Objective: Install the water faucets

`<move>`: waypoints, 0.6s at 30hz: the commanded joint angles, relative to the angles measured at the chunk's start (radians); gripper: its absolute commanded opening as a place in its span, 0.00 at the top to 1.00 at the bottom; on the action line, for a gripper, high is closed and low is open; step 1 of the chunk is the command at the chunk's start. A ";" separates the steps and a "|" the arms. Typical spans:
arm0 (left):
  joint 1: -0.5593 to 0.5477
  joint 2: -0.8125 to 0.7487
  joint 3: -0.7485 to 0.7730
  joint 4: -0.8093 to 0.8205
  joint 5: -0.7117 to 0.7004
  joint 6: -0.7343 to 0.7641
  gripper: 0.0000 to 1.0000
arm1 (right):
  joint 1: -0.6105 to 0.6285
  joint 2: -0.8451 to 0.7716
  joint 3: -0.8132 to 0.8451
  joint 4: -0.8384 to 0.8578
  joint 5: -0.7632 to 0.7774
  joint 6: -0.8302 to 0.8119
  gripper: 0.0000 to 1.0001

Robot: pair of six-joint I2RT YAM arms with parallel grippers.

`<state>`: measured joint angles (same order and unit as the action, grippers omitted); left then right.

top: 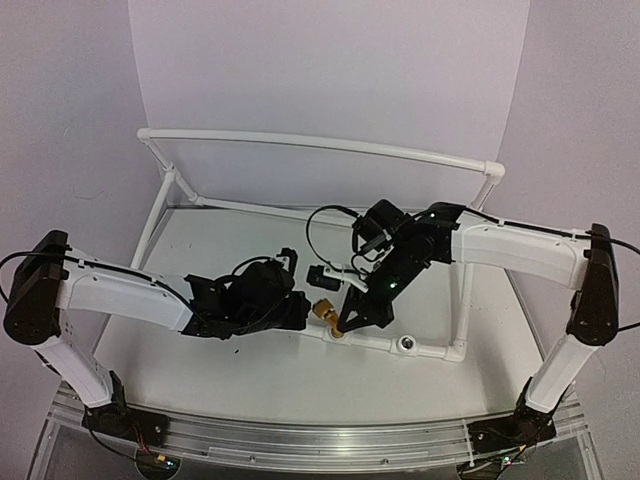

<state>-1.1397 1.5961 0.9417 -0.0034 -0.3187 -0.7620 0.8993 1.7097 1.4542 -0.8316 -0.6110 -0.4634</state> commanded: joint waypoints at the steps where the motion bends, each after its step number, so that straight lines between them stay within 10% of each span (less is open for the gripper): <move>1: 0.003 -0.083 -0.021 -0.015 -0.004 -0.057 0.88 | -0.057 -0.064 0.042 0.001 0.030 0.014 1.00; 18: 0.004 0.043 0.086 -0.028 0.056 -0.031 0.88 | -0.051 -0.050 -0.099 0.104 0.119 -0.029 1.00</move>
<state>-1.1393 1.6257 0.9774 -0.0631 -0.2661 -0.8082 0.8311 1.6600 1.3645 -0.7823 -0.4902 -0.4822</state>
